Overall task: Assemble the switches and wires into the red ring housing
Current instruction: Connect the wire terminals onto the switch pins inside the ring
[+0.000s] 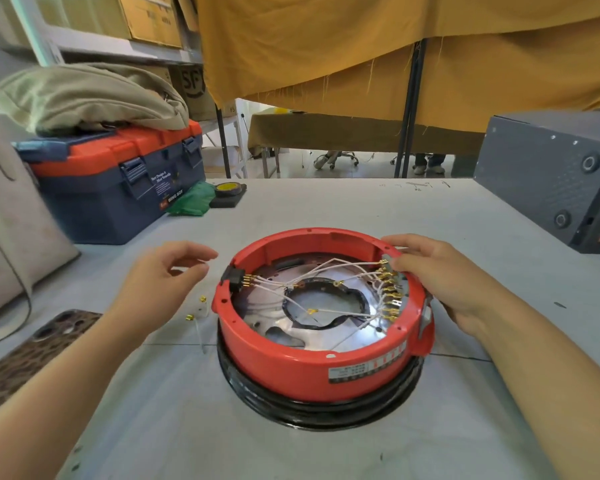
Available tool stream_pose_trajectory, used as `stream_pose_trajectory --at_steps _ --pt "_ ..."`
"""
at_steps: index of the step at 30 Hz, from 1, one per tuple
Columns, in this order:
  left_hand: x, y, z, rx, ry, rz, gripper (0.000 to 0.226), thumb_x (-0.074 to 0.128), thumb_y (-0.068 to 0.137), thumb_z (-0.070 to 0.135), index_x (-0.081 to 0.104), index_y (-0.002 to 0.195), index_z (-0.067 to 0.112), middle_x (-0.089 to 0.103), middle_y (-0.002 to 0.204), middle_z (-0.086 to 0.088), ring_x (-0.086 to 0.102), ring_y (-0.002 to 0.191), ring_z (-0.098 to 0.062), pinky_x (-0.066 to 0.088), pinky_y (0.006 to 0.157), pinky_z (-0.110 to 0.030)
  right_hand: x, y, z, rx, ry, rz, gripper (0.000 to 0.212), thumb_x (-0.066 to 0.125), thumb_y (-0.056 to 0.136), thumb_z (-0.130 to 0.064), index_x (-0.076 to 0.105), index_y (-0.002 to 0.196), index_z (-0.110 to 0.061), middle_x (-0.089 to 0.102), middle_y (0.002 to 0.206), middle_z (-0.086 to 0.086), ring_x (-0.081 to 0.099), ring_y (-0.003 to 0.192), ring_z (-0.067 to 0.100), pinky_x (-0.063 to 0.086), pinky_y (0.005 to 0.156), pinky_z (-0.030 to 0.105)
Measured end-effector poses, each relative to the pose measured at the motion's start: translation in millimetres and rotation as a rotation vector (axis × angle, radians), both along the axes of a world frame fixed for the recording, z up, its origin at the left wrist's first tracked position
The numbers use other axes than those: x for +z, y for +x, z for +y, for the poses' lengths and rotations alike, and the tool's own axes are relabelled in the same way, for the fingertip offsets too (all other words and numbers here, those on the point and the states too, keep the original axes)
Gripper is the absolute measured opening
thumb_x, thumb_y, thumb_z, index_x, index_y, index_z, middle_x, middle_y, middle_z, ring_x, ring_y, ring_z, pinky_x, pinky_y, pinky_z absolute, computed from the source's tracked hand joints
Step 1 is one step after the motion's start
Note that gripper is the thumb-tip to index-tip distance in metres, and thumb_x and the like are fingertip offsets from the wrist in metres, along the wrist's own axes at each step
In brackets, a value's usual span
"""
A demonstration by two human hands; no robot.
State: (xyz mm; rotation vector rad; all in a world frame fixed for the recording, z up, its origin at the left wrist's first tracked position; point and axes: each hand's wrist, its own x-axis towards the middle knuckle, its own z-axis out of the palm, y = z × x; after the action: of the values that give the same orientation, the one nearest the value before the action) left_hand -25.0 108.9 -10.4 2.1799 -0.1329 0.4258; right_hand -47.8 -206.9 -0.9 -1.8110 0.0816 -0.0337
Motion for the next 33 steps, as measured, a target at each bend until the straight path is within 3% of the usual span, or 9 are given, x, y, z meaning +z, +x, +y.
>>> stream_pose_trajectory --at_steps 4,9,12,16,20,22,29,33 --pt "-17 1 16 0.054 0.067 0.075 0.026 0.06 0.086 0.001 0.067 0.087 0.027 0.067 0.095 0.007 0.061 0.087 -0.006 0.043 0.071 -0.017 -5 3 3 -0.043 0.011 -0.032 0.03 0.053 0.092 -0.007 0.06 0.119 -0.018 0.067 0.101 0.001 0.062 0.072 0.017 0.052 0.06 0.026" --pt "-32 1 19 0.083 0.206 0.13 0.01 0.068 0.083 0.015 0.069 0.09 0.023 0.065 0.095 0.001 0.057 0.079 -0.002 0.039 0.068 -0.013 -6 4 5 -0.079 -0.003 -0.053 0.017 0.056 0.091 -0.01 0.065 0.105 -0.014 0.068 0.093 0.019 0.059 0.074 0.036 0.048 0.072 0.049" --pt "-32 0 13 0.066 0.293 0.115 0.005 0.068 0.084 0.018 0.069 0.085 0.023 0.062 0.095 -0.001 0.054 0.079 -0.008 0.038 0.075 -0.021 -6 2 5 -0.08 -0.028 -0.055 0.018 0.056 0.092 -0.012 0.065 0.107 -0.016 0.069 0.091 0.016 0.061 0.073 0.034 0.051 0.065 0.04" --pt "-31 -3 11 0.04 0.274 0.103 0.018 0.069 0.083 0.015 0.065 0.074 0.03 0.063 0.092 -0.003 0.056 0.08 -0.014 0.041 0.074 -0.024 -5 1 5 -0.079 -0.042 -0.048 0.019 0.054 0.093 -0.014 0.063 0.109 -0.018 0.069 0.095 0.017 0.061 0.076 0.034 0.052 0.062 0.037" --pt "-32 -3 13 0.069 0.238 0.095 0.016 0.065 0.085 0.014 0.066 0.077 0.028 0.063 0.091 0.001 0.055 0.078 -0.002 0.037 0.065 -0.005 -4 1 6 -0.083 -0.042 -0.036 0.02 0.053 0.094 -0.015 0.062 0.111 -0.018 0.069 0.093 0.015 0.063 0.078 0.037 0.052 0.063 0.038" --pt "-32 -3 14 0.116 0.22 0.062 0.012 0.062 0.088 0.017 0.067 0.08 0.024 0.064 0.091 0.004 0.054 0.076 0.002 0.036 0.063 -0.001 -4 1 6 -0.091 -0.037 -0.031 0.02 0.053 0.094 -0.015 0.063 0.111 -0.018 0.07 0.092 0.007 0.067 0.076 0.029 0.053 0.063 0.035" --pt "-32 -12 11 0.011 0.293 0.063 0.015 0.075 0.076 0.031 0.062 0.068 0.032 0.057 0.077 0.005 0.051 0.067 -0.003 0.034 0.058 -0.009 -3 -1 7 -0.095 -0.042 -0.024 0.02 0.053 0.094 -0.016 0.062 0.111 -0.019 0.069 0.094 0.004 0.066 0.075 0.025 0.053 0.061 0.031" --pt "-33 -10 11 0.043 0.365 0.0 0.009 0.072 0.08 0.024 0.069 0.073 0.021 0.062 0.077 0.0 0.053 0.067 -0.006 0.036 0.061 -0.014 -2 -2 7 -0.095 -0.052 -0.02 0.02 0.053 0.094 -0.016 0.062 0.111 -0.019 0.069 0.094 0.004 0.066 0.075 0.025 0.053 0.059 0.03"
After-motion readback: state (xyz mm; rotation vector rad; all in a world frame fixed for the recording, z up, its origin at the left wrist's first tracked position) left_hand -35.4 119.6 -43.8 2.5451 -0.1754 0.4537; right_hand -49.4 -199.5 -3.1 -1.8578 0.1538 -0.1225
